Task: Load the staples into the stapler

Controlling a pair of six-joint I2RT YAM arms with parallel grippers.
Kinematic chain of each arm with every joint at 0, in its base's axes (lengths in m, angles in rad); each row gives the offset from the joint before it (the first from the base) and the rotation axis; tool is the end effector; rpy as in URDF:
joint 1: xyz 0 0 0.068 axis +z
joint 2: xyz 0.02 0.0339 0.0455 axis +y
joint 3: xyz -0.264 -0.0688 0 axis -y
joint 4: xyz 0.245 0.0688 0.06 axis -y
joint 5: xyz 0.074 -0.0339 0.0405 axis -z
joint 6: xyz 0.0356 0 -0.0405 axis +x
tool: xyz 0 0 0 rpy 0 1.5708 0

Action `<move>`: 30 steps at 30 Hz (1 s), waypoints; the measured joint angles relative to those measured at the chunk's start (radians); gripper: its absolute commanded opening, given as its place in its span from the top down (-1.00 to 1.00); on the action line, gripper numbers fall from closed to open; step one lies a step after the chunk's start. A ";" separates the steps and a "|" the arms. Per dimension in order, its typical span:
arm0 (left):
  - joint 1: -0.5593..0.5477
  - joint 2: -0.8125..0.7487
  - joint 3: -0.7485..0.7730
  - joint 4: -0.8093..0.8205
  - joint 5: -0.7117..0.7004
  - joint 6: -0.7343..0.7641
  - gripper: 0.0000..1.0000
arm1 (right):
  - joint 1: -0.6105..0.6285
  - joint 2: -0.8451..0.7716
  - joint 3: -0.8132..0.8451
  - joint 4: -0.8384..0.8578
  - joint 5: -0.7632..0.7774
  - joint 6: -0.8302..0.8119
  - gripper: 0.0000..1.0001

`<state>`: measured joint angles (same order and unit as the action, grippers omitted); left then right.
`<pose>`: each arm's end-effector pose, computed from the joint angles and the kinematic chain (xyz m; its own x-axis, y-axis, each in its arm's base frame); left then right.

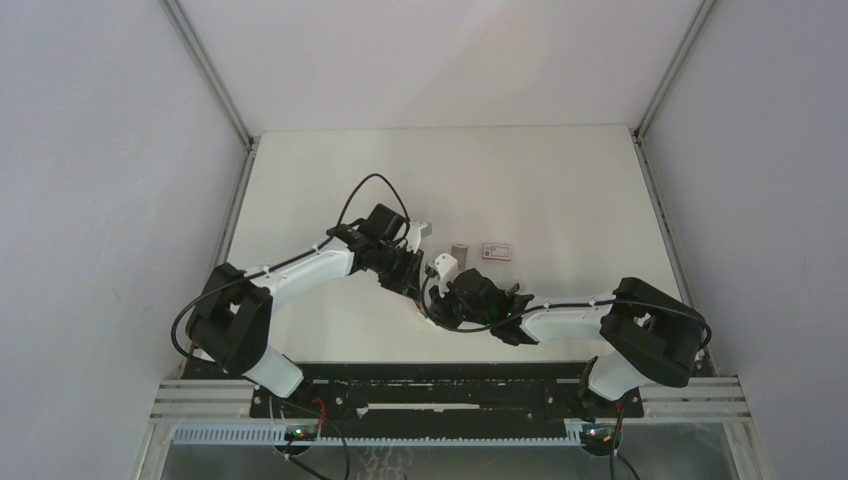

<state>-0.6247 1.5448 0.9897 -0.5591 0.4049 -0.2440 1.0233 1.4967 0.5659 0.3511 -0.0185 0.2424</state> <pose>0.2352 -0.1868 0.2035 -0.8704 0.3538 -0.3424 0.4825 0.7517 -0.4496 0.1486 0.2450 0.1561 -0.4837 -0.3323 -0.8097 -0.7681 0.6047 0.2107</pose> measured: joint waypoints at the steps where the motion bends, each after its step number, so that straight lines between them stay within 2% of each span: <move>1: 0.000 0.000 0.000 0.000 0.000 0.000 1.00 | 0.000 0.000 0.000 -0.003 0.002 0.000 0.87; 30: 0.003 0.007 0.000 0.002 0.000 0.000 1.00 | 0.000 0.009 0.000 -0.006 0.011 -0.005 0.89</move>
<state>-0.6220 1.5517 0.9897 -0.5568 0.4046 -0.2436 1.0233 1.5059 0.5663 0.3454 -0.0074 0.2371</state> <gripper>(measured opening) 0.257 0.101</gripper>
